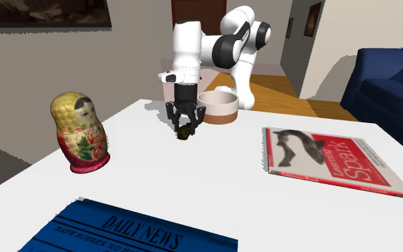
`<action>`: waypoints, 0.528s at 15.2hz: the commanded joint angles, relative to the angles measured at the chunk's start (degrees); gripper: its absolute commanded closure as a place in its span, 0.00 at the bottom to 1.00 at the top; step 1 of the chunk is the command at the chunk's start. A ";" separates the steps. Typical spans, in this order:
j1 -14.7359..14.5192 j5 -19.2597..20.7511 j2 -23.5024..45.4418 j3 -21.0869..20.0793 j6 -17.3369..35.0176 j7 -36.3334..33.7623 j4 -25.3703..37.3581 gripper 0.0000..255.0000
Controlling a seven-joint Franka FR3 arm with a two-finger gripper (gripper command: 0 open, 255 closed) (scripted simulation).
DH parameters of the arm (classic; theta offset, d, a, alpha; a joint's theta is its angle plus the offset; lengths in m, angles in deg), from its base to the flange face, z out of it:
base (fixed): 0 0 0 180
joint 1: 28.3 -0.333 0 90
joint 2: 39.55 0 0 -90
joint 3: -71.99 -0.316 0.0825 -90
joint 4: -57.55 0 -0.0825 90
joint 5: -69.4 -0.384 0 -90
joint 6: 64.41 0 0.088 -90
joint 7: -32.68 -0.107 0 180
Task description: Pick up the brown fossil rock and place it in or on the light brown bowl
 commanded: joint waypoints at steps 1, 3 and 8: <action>0.00 0.00 0.01 0.00 0.00 0.00 -0.01 1.00; 0.00 0.00 0.01 0.00 0.00 0.00 -0.01 1.00; 0.09 0.17 -0.33 0.22 -3.12 -0.13 2.78 1.00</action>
